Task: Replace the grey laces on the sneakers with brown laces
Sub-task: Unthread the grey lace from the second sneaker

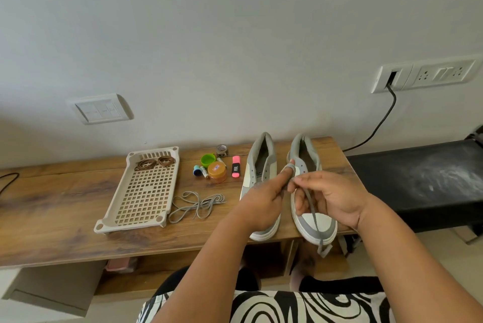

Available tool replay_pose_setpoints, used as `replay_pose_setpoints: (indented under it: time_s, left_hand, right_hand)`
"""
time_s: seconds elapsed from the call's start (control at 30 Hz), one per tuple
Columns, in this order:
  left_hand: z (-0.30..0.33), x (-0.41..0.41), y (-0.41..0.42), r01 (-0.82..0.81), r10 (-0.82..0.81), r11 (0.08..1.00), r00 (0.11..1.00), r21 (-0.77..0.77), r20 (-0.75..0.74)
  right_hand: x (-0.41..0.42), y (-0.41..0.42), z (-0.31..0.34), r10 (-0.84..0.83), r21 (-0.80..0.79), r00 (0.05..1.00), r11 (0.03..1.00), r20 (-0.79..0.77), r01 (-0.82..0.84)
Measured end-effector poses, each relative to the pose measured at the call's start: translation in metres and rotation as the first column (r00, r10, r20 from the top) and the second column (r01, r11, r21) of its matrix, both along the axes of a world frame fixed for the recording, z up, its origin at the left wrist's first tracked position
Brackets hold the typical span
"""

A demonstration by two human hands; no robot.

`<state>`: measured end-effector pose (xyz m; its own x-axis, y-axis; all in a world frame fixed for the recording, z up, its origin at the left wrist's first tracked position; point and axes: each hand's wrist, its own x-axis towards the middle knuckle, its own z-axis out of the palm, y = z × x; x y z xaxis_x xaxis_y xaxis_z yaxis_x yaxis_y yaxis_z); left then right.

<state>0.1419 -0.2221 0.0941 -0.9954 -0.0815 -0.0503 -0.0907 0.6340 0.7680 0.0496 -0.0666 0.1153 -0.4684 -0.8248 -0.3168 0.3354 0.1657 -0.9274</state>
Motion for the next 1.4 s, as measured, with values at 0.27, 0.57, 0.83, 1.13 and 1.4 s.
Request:
replay_pose_setpoints:
  time_s: [0.27,0.57,0.83,1.13,1.4]
  left_hand:
    - [-0.007,-0.001,0.000,0.108,-0.112,0.993,0.987,0.040,0.113]
    - [0.015,0.010,-0.009,0.148,-0.249,0.709,0.967,0.689,0.049]
    - [0.019,0.009,-0.015,0.045,-0.130,0.556,0.991,0.830,0.033]
    - [0.022,0.011,-0.014,0.025,-0.172,0.664,0.978,0.748,0.120]
    - [0.018,0.010,-0.012,0.037,-0.209,0.781,0.956,0.624,0.206]
  right_hand:
    - [-0.015,0.003,0.003,-0.290,-0.270,0.844,0.857,0.451,0.438]
    - [-0.027,0.006,-0.021,-0.552,0.047,0.649,0.742,-0.524,0.669]
    - [0.002,-0.015,-0.012,-0.100,-0.038,0.850,0.995,-0.518,0.093]
    - [-0.007,-0.011,-0.025,-0.142,-0.018,0.427,0.959,-0.893,0.282]
    - [-0.010,-0.013,-0.031,-0.279,-0.171,0.272,0.917,-0.921,0.362]
